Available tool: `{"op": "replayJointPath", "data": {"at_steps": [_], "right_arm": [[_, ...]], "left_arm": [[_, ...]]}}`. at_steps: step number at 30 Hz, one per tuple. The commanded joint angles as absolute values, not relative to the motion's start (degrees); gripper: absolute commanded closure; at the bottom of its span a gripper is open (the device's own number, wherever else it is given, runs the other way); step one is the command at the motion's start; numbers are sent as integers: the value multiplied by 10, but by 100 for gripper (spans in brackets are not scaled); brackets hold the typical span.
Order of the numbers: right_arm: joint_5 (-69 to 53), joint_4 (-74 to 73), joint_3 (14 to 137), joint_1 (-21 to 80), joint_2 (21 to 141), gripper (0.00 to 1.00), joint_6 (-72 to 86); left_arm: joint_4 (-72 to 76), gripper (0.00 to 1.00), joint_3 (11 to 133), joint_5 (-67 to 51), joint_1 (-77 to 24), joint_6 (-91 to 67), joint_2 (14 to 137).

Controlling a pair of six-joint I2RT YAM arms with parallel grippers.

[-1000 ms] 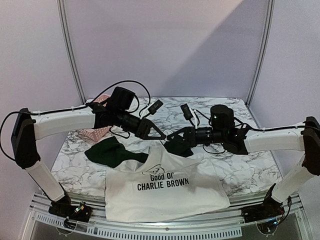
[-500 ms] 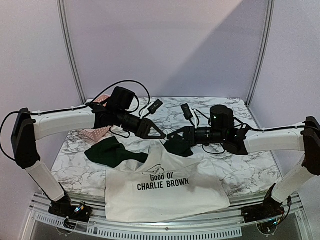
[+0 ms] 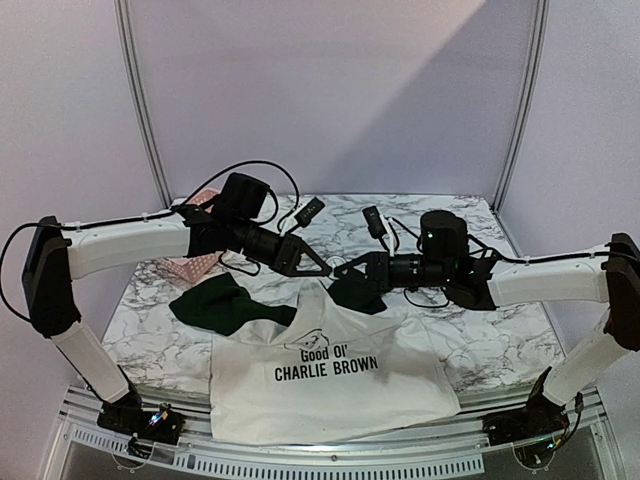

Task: Remove the brooch from the garment
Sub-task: Close the brooch securely.

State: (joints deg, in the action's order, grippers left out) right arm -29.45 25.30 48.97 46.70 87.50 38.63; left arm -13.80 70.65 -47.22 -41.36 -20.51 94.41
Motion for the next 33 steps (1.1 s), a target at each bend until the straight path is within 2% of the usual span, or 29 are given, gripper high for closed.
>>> {"op": "replayJointPath", "data": {"at_steps": [1,12,16,23,27,29,33], "right_arm": [[-278,271,475,459,874,92,384],[-352,305,471,460,866,77,364],[-343,284,476,460,851,71,362],[-317,255,458,460,806,54,363],[-316,232,454,459,779,50,356],[-310,250,428,459,758,49,356],[-304,287,378,456,706,39,362]], "left_arm": [[-152,100,709,-480,-403,-222,954],[-156,100,709,-473,-396,-232,966],[-146,100,705,-473,-396,-231,955],[-116,100,693,-475,-396,-225,921],[-101,100,687,-481,-397,-223,908],[-99,100,685,-480,-398,-223,908],[-107,100,689,-480,-399,-220,916]]}}
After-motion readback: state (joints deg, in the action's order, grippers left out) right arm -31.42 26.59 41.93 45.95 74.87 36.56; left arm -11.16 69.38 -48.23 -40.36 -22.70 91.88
